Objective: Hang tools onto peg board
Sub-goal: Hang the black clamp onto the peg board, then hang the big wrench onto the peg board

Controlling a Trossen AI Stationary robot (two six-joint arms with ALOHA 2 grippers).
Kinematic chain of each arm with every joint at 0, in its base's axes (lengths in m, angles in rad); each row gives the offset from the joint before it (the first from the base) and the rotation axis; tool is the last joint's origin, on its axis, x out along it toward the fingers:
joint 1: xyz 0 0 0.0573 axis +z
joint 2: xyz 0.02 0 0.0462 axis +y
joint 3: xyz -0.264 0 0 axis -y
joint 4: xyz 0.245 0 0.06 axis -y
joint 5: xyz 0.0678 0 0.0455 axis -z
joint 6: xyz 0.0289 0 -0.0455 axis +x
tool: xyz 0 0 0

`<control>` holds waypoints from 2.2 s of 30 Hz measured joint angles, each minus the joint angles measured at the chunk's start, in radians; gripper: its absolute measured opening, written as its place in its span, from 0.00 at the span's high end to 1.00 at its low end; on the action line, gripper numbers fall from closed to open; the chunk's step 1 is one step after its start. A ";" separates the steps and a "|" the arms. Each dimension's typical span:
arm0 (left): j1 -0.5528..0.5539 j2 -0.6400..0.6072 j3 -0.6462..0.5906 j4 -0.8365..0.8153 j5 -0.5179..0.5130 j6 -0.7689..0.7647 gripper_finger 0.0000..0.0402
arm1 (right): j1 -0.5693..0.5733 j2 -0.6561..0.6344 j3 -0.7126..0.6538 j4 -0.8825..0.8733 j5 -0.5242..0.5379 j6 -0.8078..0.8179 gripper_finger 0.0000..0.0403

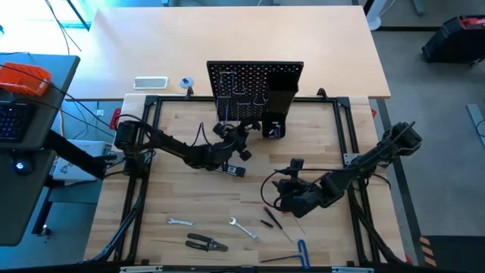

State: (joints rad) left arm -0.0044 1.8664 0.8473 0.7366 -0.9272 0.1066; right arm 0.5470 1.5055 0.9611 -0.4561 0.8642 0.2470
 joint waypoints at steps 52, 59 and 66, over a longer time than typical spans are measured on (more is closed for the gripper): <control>-0.008 0.002 0.002 -0.110 0.017 -0.051 0.31 | 0.017 0.000 0.000 -0.014 0.000 0.043 0.51; -0.033 0.002 0.002 -0.139 -0.025 -0.056 0.31 | 0.027 0.000 0.000 -0.017 0.000 0.044 0.51; -0.051 0.002 0.002 -0.224 -0.046 -0.124 0.31 | 0.032 0.000 0.000 -0.018 0.000 0.044 0.51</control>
State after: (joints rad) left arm -0.0552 1.8679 0.8490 0.5125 -0.9730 -0.0177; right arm 0.5789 1.5055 0.9611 -0.4744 0.8642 0.2909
